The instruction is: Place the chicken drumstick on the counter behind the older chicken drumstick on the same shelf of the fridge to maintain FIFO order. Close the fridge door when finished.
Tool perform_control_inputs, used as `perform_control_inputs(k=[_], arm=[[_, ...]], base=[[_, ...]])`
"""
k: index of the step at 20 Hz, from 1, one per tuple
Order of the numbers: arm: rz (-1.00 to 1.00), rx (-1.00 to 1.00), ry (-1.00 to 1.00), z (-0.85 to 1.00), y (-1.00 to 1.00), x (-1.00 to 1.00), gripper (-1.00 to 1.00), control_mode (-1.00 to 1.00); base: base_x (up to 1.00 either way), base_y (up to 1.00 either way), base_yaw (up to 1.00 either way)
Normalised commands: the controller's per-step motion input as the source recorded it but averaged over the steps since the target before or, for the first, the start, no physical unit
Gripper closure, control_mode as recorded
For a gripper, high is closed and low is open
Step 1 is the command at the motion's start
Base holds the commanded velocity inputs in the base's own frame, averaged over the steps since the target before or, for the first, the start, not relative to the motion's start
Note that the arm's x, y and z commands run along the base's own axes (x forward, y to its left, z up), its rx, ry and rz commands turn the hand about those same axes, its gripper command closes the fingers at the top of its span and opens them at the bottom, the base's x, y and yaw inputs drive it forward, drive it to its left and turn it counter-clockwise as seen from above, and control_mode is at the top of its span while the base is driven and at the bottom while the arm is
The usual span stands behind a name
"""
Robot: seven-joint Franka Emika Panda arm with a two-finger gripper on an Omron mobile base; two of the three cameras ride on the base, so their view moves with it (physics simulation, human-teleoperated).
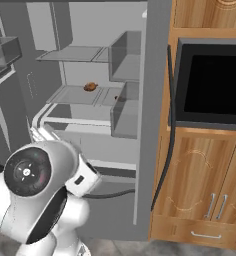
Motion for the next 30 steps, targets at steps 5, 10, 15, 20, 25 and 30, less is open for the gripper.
perform_control_inputs(k=[5, 10, 15, 20, 25, 30], arm=[[-0.24, 0.31, -0.12, -0.01, -1.00, -0.05, -1.00, -1.00], [-0.11, 0.29, -0.04, -0.15, -0.97, 0.37, -1.00, -1.00], [0.00, 0.38, -0.12, -0.45, -0.98, 0.73, -1.00, -1.00], [0.02, 0.37, -0.12, -0.45, -0.92, 0.78, -1.00, -1.00], [0.06, 0.25, -0.04, -0.31, -0.69, 0.78, -1.00, -1.00], [0.12, 0.08, 0.05, -0.33, -0.51, 0.83, -1.00, -1.00]], base=[[0.00, 0.00, 0.00], [0.00, 0.00, 0.00], [0.00, 0.00, 0.00], [0.00, 0.00, 0.00], [0.00, 0.00, 0.00], [0.00, 0.00, 0.00]])
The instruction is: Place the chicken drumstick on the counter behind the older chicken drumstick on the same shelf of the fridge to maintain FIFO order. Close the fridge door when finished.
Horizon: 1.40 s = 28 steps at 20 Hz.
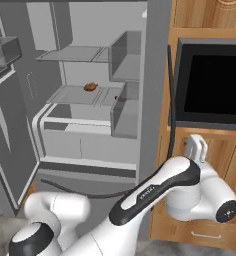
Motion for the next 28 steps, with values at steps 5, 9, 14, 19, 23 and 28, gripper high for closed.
perform_control_inputs(k=[5, 9, 14, 19, 23, 28], arm=[[0.12, 0.09, 0.01, -0.39, -0.50, 0.71, -1.00, -1.00], [0.16, 0.08, 0.00, -0.24, -0.16, 0.52, -1.00, -1.00], [0.12, 0.00, 0.00, 0.00, 0.46, 0.21, -1.00, -1.00], [0.14, -0.02, 0.03, 0.00, 0.83, 0.01, -1.00, -1.00], [0.13, -0.04, 0.04, 0.00, 0.99, -0.01, -1.00, -1.00], [0.10, -0.09, 0.02, 0.09, 1.00, -0.25, -1.00, -1.00]], base=[[0.00, 0.00, 0.00], [0.00, 0.00, 0.00], [0.00, 0.00, 0.00], [0.00, 0.00, 0.00], [0.00, 0.00, 0.00], [0.00, 0.00, 0.00]])
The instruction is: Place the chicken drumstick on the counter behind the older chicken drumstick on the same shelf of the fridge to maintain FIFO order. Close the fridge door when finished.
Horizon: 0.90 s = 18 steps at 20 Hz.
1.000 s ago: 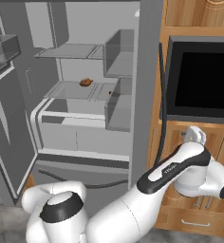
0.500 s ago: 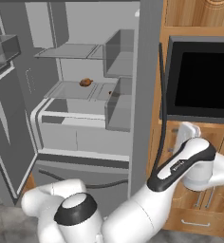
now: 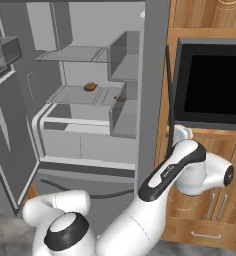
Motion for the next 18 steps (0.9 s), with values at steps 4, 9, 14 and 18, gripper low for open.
perform_control_inputs(k=[4, 9, 14, 18], arm=[[0.04, -0.11, 0.00, 0.20, 1.00, -0.32, -1.00, -1.00], [0.15, -0.08, 0.05, 0.23, 0.92, -0.06, -1.00, -1.00], [0.60, -0.02, 0.18, 0.56, 0.04, -0.03, -1.00, -1.00], [0.81, -0.05, 0.19, 0.50, 0.01, -0.09, -1.00, -1.00]], base=[[0.00, 0.00, 0.00], [0.00, 0.00, 0.00], [0.00, 0.00, 0.00], [0.00, 0.00, 0.00]])
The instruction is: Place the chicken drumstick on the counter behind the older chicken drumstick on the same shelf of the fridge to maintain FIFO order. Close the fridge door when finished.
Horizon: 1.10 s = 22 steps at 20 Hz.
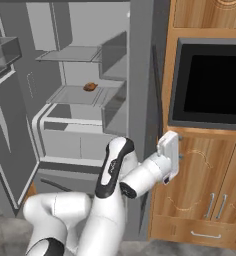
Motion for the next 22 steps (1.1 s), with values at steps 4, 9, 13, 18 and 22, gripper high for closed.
perform_control_inputs(k=[4, 9, 13, 18, 22], arm=[[0.84, -0.05, 0.18, 0.44, 0.02, -0.11, -1.00, -1.00], [0.84, -0.05, 0.18, 0.43, 0.01, -0.13, -1.00, -1.00], [0.85, -0.05, 0.18, 0.42, 0.01, -0.11, -1.00, -1.00], [0.86, -0.05, 0.18, 0.41, 0.03, -0.07, -1.00, -1.00], [0.85, -0.07, 0.19, 0.46, 0.05, -0.08, -1.00, -1.00]], base=[[0.00, 0.00, 0.00], [0.00, 0.00, 0.00], [0.00, 0.00, 0.00], [0.00, 0.00, 0.00], [0.00, 0.00, 0.00]])
